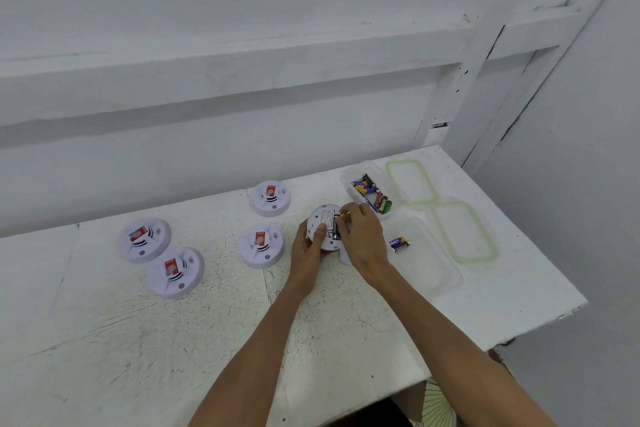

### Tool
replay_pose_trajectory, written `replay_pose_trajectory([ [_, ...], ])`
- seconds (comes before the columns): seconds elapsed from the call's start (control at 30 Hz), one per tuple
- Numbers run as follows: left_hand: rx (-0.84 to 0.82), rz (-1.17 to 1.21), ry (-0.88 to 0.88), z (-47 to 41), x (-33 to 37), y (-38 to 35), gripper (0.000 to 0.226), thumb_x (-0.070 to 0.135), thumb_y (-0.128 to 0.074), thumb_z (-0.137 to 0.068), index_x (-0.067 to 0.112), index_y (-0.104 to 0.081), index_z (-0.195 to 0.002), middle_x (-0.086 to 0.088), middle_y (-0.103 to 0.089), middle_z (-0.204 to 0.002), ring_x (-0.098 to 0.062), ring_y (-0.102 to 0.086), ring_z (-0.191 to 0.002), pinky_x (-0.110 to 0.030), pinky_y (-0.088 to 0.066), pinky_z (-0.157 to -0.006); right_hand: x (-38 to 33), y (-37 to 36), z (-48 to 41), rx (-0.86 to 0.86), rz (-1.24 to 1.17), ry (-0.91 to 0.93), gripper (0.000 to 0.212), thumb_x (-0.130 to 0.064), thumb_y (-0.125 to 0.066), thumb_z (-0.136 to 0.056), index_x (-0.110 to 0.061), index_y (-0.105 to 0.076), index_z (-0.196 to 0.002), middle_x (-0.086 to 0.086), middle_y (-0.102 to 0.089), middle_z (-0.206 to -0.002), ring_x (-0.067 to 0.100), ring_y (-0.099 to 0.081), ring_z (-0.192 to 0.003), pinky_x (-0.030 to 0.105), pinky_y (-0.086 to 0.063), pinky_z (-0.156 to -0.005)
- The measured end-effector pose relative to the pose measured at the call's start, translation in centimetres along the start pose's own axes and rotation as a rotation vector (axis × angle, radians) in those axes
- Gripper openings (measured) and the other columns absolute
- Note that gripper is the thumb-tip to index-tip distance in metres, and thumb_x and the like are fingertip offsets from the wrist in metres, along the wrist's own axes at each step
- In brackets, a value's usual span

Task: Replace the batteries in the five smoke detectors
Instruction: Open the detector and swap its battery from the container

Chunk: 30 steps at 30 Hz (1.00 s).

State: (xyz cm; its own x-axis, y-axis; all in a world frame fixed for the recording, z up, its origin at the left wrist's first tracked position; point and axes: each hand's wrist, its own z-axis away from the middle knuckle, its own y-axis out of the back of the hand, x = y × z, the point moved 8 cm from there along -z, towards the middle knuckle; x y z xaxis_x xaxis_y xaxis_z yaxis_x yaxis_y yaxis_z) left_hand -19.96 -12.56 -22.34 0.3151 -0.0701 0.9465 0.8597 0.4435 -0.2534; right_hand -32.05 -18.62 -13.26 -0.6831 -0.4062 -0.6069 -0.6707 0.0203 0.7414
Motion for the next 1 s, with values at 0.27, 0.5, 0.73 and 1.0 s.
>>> replay_pose_trajectory([
  [0.27, 0.004, -0.003, 0.012, -0.1, -0.2, 0.2, 0.042, 0.037, -0.06, -0.105, 0.023, -0.054, -0.143, -0.001, -0.069, -0.135, -0.022, -0.068, -0.123, -0.055, -0.056, -0.103, 1.0, 3.6, -0.7, 0.163, -0.266, -0.107, 0.005, -0.019, -0.065, -0.095, -0.021, -0.06, -0.095, -0.004, -0.066, -0.079, 0.007, -0.063, -0.066, 0.016, -0.05, -0.061],
  [0.5, -0.02, -0.002, 0.017, -0.2, -0.4, 0.1, 0.043, 0.033, -0.06, -0.105, 0.02, -0.053, -0.145, -0.001, -0.069, -0.135, -0.02, -0.068, -0.123, -0.053, -0.057, -0.102, 7.0, 7.5, -0.3, 0.3, -0.219, -0.341, 0.008, -0.022, -0.059, -0.096, -0.022, -0.051, -0.093, -0.001, -0.066, -0.069, 0.019, -0.063, -0.059, 0.035, -0.055, -0.057],
  [0.73, -0.035, -0.003, 0.021, -0.2, -0.4, 0.0, 0.044, 0.035, -0.061, -0.104, 0.021, -0.053, -0.145, 0.0, -0.07, -0.135, -0.019, -0.068, -0.123, -0.051, -0.057, -0.102, 10.9, 5.9, 1.9, 0.091, 0.056, -0.549, 0.013, -0.019, -0.05, -0.101, -0.006, -0.052, -0.098, 0.015, -0.061, -0.082, 0.029, -0.058, -0.07, 0.037, -0.047, -0.055],
  [1.0, -0.037, 0.008, 0.027, -0.1, -0.4, 0.0, 0.04, 0.034, -0.06, -0.104, 0.023, -0.054, -0.143, -0.001, -0.069, -0.135, -0.019, -0.068, -0.123, -0.048, -0.058, -0.1, 11.9, 5.5, 2.4, -0.001, 0.135, -0.643, 0.031, -0.028, -0.047, -0.103, 0.001, -0.052, -0.112, 0.024, -0.06, -0.101, 0.037, -0.058, -0.089, 0.034, -0.038, -0.063],
])
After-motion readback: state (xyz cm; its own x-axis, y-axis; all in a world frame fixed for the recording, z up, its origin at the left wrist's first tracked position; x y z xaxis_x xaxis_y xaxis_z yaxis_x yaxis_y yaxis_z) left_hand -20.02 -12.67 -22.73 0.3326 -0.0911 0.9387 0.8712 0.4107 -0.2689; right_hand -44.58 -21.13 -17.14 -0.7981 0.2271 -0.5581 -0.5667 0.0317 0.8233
